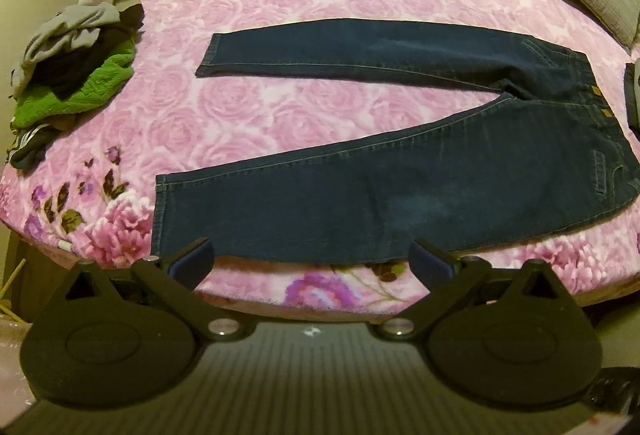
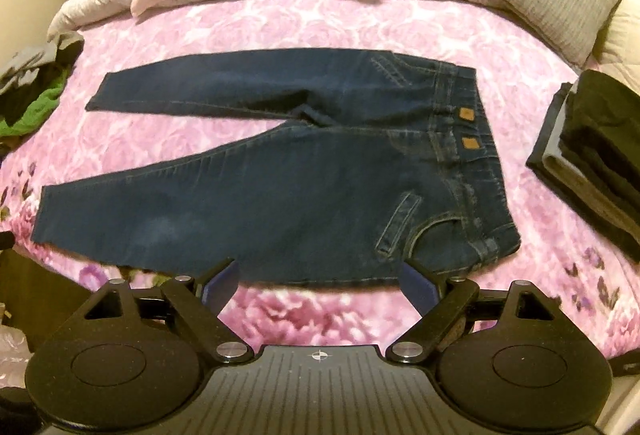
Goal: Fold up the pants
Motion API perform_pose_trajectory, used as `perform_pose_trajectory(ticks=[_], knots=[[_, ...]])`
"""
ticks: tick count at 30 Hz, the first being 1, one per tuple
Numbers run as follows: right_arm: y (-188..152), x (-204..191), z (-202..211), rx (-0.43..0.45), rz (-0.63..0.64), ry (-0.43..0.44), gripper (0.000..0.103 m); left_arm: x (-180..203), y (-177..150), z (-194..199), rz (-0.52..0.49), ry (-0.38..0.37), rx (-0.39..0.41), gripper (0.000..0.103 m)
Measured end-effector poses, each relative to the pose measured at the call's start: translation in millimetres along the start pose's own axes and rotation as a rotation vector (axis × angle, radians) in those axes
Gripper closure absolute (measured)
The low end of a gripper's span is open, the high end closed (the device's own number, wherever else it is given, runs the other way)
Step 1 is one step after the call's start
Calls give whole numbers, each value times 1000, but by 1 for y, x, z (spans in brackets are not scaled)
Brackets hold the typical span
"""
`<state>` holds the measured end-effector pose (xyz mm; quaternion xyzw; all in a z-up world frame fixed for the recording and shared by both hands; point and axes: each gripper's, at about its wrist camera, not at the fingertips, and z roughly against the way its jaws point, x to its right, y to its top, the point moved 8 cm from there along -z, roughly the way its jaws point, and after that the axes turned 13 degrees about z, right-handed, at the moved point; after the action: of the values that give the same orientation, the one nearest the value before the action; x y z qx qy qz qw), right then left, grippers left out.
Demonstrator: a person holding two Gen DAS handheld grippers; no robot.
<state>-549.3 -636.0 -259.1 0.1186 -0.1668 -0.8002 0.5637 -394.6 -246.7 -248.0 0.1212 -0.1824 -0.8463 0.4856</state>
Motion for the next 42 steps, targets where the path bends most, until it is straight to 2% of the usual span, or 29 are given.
perform_pose_trajectory(ticks=[11,25,28,33,36,38,39,41,42], knots=[[-5,-3,-1,-20,-1,-14,18,2,-4,1,12,-18,-6,1],[-18,26,-3,-30,-34,-38,18,20,-8,-8,-16,-19,-21,1],[-22,36,-1,-12,-2,-47,18,30,-6,-11,-52,-26,-1,1],[-39,43,-13,11,201,-96,19,52,-12,-21,-229,-31,99,1],[-52,35,-30,23,360,-108,19,54,-30,-42,-404,15,152,5],[-60,27,-42,27,437,-106,19,49,-47,-62,-519,38,163,14],[-64,24,-48,29,461,-102,19,44,-56,-72,-576,51,158,16],[-69,17,-61,33,496,-86,19,33,-72,-93,-669,78,144,32],[-69,13,-67,37,510,-81,19,26,-79,-104,-706,93,137,34]])
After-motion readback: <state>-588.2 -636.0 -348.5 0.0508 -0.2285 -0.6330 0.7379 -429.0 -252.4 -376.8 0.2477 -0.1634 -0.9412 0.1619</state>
